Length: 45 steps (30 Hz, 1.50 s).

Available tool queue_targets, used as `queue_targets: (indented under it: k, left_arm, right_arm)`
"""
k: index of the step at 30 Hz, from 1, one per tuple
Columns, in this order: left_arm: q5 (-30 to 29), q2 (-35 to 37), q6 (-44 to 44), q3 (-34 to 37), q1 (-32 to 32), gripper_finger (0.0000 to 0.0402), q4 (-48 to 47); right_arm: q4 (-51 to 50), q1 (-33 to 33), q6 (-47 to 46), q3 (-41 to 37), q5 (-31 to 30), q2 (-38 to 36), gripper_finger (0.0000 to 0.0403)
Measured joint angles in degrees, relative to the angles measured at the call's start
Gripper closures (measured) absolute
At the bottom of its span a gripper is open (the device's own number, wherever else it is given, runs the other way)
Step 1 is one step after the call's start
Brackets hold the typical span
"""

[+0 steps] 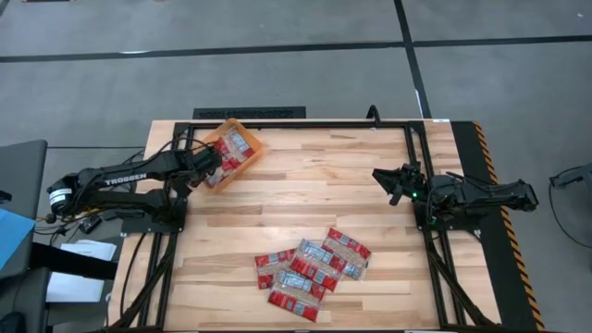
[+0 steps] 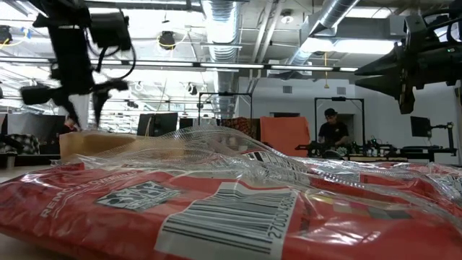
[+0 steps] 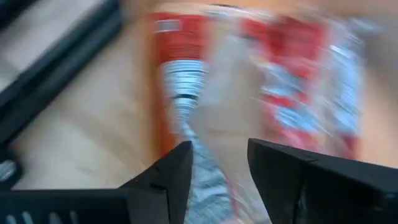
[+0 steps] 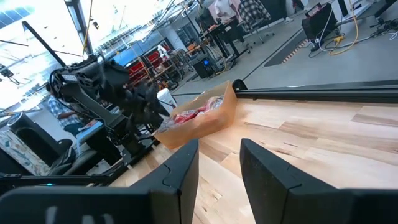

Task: Sort popcorn bags into baskets
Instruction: Put the red popcorn pack into the orange bin

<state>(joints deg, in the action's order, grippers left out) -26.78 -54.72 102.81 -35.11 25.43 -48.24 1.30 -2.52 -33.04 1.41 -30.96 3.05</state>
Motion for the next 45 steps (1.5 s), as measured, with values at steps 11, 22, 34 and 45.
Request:
queue_targets:
  k: [11, 22, 34, 45]
  left_arm:
    - [2.3, 1.8, -34.0, -3.5, 0.0, 0.0355, 7.5]
    - [14.1, -6.0, -43.0, -3.5, -0.1, 0.0401, 8.7]
    - [11.5, -12.4, -42.1, -3.5, -0.1, 0.0401, 6.5]
    - [14.2, -8.3, -47.3, -5.4, 0.0, 0.0397, 5.3]
  right_arm:
    - [0.0, 0.0, 0.0, 0.0, 0.0, 0.0, 0.0267]
    - [0.0, 0.0, 0.0, 0.0, -0.2, 0.0, 0.0265]
    - [0.0, 0.0, -0.4, 0.0, -0.2, 0.0, 0.0275]
    - [0.0, 0.0, -0.9, 0.0, -0.2, 0.0, 0.0268]
